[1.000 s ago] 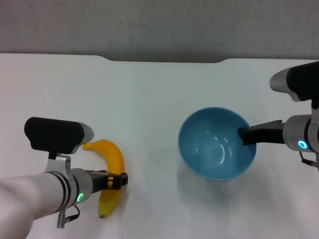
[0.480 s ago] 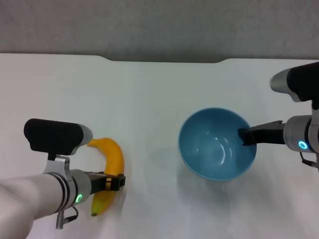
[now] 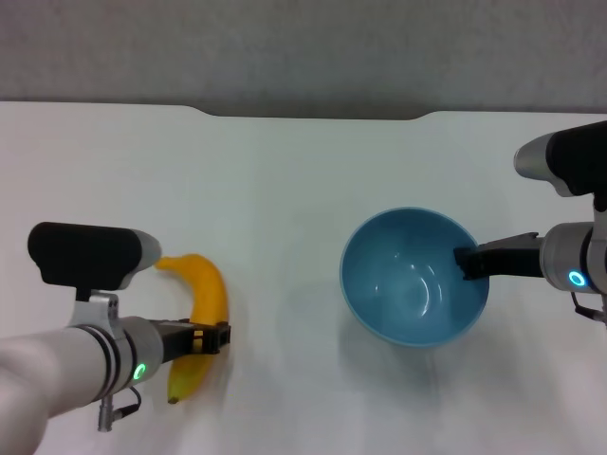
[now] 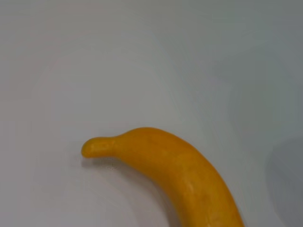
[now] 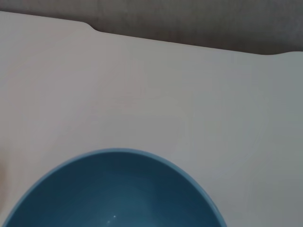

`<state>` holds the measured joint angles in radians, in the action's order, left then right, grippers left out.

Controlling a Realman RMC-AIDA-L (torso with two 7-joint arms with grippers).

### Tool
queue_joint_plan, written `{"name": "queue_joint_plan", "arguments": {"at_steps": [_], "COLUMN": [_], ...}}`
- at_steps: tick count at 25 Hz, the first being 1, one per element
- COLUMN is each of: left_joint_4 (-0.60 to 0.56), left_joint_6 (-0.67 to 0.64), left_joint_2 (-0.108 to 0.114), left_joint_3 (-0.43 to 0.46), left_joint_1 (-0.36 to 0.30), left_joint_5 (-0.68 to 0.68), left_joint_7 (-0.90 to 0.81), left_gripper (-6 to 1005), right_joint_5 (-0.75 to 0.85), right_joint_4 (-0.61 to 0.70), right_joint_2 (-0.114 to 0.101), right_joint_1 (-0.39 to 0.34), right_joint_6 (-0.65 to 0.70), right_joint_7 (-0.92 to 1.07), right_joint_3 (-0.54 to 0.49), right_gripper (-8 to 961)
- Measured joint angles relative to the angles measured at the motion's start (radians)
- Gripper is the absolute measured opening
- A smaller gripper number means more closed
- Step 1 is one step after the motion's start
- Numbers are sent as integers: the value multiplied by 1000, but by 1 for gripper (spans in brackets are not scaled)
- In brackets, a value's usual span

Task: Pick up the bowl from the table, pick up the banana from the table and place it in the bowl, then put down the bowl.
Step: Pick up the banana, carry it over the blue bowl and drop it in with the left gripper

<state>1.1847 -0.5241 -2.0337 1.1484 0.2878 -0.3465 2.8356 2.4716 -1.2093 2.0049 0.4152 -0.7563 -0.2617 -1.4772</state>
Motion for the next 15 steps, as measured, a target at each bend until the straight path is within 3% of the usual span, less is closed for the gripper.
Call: {"name": "queue_joint_plan", "arguments": {"at_steps": [5,8,15], "left_joint_4": [89,220,370], "left_joint_6": [-7,-17,-15], "left_joint_2": [2,3,4], "left_joint_3": [45,72,62], "left_joint_1": [-57,-124,-184], "left_joint_5": [35,79,106], "left_joint_7": [5,5,5], "left_gripper": [508,508,508], "right_joint_5": [-4,-15,-84], "right_joint_4": [14,31,90], "right_joint_2": [0,1,2], "right_joint_1": [-1,6,55], "right_joint_6": [2,6,40], "right_joint_7": [-3,-5,-6], "right_joint_3": [-1,9,66], "right_gripper": [33,33,33]}}
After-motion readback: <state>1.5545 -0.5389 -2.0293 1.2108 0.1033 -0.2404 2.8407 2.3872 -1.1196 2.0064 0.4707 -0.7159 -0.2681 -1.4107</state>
